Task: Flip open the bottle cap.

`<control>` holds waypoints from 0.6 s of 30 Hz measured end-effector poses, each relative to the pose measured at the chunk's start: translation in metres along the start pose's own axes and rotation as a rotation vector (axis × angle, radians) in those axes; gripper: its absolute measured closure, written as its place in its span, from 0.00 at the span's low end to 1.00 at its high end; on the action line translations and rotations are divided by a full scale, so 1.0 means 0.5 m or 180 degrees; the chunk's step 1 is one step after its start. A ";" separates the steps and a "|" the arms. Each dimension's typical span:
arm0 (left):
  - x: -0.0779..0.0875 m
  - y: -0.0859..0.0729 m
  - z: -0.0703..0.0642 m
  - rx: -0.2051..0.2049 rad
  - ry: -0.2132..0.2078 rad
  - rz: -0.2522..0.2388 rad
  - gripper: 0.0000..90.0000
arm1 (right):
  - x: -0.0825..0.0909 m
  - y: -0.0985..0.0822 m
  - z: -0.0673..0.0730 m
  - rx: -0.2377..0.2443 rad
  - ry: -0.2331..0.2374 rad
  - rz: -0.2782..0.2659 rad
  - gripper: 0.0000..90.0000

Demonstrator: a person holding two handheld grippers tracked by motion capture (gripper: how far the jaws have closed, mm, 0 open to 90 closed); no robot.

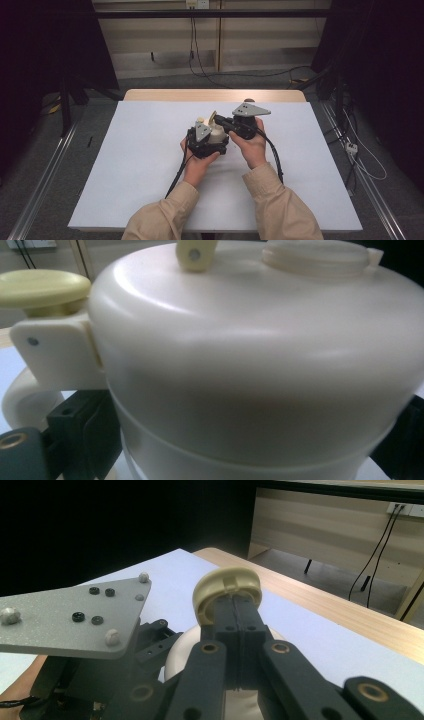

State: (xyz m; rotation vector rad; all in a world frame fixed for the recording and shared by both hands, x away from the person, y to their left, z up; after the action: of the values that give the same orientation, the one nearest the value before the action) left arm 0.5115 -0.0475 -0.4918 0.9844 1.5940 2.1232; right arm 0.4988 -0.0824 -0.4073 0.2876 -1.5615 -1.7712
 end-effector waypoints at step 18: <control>0.000 0.000 0.000 0.0007 -0.0008 0.0004 0.06 | -0.018 0.006 0.005 0.0021 0.0038 -0.0024 1.00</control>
State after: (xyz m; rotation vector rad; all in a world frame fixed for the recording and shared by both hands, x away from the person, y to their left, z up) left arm 0.5114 -0.0476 -0.4919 0.9886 1.5952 2.1207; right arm 0.5050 -0.0746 -0.4067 0.3072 -1.5603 -1.7674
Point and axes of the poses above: each handheld gripper's, and its own axes: x roughly backward along the jaws, y roughly out of its top, z roughly to its left, the point moved 10 cm from there along -x, roughly forward along the jaws, and after that the axes turned 11 degrees about -x, right-handed, at the moved point
